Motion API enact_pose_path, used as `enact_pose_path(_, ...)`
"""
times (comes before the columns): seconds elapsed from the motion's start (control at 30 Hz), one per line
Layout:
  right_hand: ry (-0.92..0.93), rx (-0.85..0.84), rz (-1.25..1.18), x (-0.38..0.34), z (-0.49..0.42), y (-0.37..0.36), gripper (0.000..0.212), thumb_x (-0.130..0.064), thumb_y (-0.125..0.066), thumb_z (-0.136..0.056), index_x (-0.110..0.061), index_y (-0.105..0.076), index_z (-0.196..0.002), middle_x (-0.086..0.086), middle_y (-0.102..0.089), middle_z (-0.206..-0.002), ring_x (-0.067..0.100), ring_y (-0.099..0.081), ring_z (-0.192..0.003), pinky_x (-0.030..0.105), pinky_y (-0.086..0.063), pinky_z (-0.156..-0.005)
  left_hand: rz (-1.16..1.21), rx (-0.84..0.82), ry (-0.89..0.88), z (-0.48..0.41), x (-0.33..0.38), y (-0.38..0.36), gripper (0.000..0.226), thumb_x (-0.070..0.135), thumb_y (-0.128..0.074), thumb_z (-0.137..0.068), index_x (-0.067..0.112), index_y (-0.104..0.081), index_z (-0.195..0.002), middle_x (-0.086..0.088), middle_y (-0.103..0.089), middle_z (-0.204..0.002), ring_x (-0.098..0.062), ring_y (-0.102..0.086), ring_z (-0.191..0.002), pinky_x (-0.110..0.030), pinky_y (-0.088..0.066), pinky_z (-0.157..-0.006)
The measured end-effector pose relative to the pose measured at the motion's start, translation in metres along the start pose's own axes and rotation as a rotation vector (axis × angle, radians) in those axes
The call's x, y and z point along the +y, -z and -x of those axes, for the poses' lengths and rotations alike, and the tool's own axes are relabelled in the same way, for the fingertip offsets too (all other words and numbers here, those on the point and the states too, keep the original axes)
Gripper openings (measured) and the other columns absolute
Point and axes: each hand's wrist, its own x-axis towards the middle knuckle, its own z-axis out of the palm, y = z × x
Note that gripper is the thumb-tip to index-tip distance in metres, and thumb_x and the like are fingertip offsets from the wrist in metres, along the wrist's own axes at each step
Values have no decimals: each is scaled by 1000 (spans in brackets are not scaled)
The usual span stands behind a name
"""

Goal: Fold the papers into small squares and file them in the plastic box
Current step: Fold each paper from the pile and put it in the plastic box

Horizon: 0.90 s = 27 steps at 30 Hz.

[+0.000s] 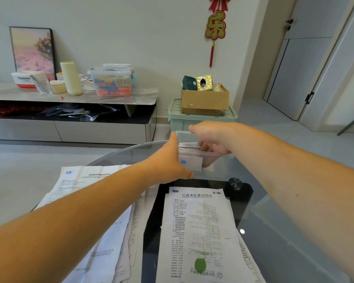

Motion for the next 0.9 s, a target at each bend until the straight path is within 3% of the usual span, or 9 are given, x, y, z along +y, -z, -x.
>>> enact_pose_path(0.1,42,50,96,0,-3,0,40,-30,-37,-107,7,-51,-112,25,-62,-108,43,-65,-106,51,-54,-96,9,6,-17,0,0,-1,118,21,-90,-71,35,-7,-154,2,-59,-127,-15,-63,-107,-34,-58,-91)
enact_pose_path(0.27,66,94,156,-3,-8,-6,45,-38,-33,-106,-1,-49,-89,26,-67,-98,42,-72,-88,51,-60,-82,15,-4,-2,-1,-1,-2,130,25,-91,-69,37,4,-157,1,-55,-136,-19,-62,-113,-40,-56,-97)
enact_pose_path(0.37,44,88,169,-2,-10,-4,46,-39,-33,-105,1,-53,-94,25,-68,-102,40,-72,-90,48,-61,-80,9,-4,-2,-1,-2,-1,129,24,-91,-70,36,3,-157,3,-54,-135,-19,-61,-114,-38,-56,-96)
enact_pose_path(0.47,111,187,247,0,-11,-2,47,-40,-32,-106,1,-57,-105,22,-67,-100,37,-73,-84,47,-62,-80,16,-4,-22,-2,-2,-2,117,19,-90,-71,35,-9,-153,3,-56,-130,-16,-62,-110,-32,-57,-90)
enact_pose_path(0.53,168,217,261,3,-8,-2,48,-42,-32,-107,0,-56,-107,18,-66,-99,34,-73,-84,45,-61,-82,10,6,-16,-3,-4,-2,120,21,-91,-70,37,-6,-154,1,-54,-135,-18,-62,-112,-36,-57,-94)
enact_pose_path(0.67,353,263,377,14,-4,1,28,-30,-36,-107,-8,-53,-108,12,-58,-93,27,-65,-85,37,-55,-85,-28,22,-18,7,1,3,140,27,-90,-69,32,19,-157,-1,-21,-164,-24,-45,-137,-44,-46,-110)
enact_pose_path(0.77,560,452,446,26,15,10,38,-32,-43,-103,-8,-57,-77,9,-53,-72,23,-51,-66,33,-45,-67,-84,117,-67,30,12,9,121,25,-87,-76,23,1,-158,5,-16,-160,-16,-35,-136,-28,-36,-109)
enact_pose_path(0.83,697,487,461,44,43,13,35,-34,-49,-102,-10,-65,-81,3,-64,-77,20,-59,-72,32,-51,-71,-214,213,-109,53,19,11,99,31,-85,-78,22,-20,-151,3,-23,-150,-15,-32,-133,-25,-33,-103)
enact_pose_path(0.9,780,373,457,72,83,11,19,-34,-56,-99,-23,-70,-92,-9,-68,-88,9,-63,-84,30,-53,-76,-360,255,-182,84,25,8,74,40,-80,-82,26,-36,-140,7,-32,-141,-10,-35,-124,-22,-34,-101)
